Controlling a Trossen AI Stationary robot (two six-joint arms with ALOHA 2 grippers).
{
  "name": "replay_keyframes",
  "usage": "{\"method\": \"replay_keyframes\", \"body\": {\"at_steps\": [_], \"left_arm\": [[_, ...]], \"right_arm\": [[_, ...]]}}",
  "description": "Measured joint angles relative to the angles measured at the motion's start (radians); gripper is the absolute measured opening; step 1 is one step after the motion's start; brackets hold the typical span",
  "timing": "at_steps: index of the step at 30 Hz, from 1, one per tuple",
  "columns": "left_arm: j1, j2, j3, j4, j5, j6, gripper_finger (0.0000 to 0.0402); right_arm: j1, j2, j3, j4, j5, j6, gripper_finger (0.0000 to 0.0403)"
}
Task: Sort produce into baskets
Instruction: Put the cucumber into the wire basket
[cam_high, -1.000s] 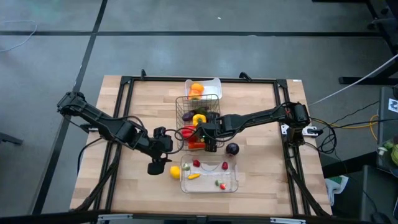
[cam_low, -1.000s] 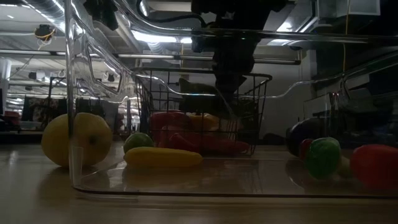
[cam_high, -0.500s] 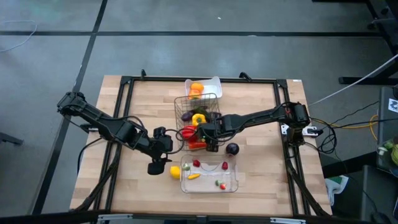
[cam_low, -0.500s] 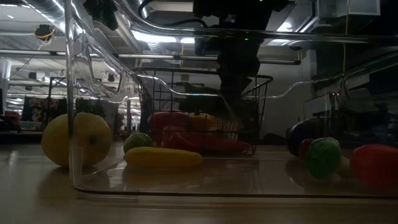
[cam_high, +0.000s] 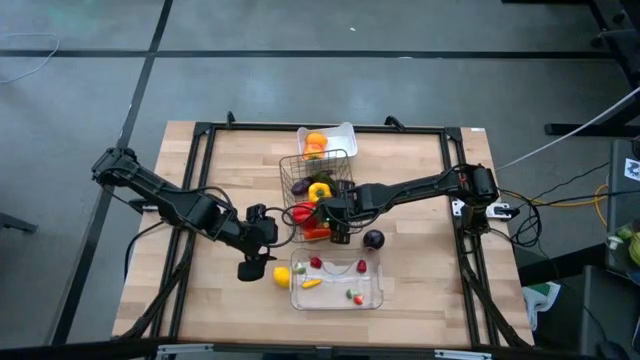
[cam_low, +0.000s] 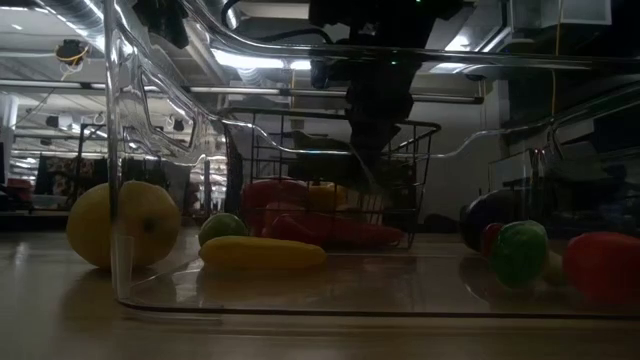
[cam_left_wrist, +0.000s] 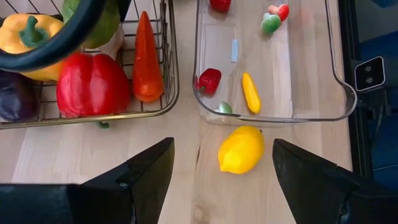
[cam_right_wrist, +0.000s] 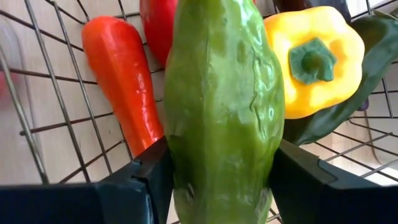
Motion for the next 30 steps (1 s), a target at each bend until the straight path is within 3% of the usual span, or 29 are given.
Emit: {"method": "replay_keyframes", "body": {"at_steps": [14,24,30], "left_arm": [[0.000,0.000,0.000,0.000,0.000,-0.004,0.0267],[0.000,0.000,0.000,0.000,0.000,-0.001,0.0267],[0.000,0.000,0.000,0.000,0.000,0.000,0.0267]], "right_arm": [[-0.003,0.000,0.000,0.020,0.017,0.002,0.0217],[-0.021,0.000,0.001,0.008,-0.019,-0.004,0.0348],[-0.020,-0.022,0.024,-0.059,-0.019,-0.004,0.0384]]}}
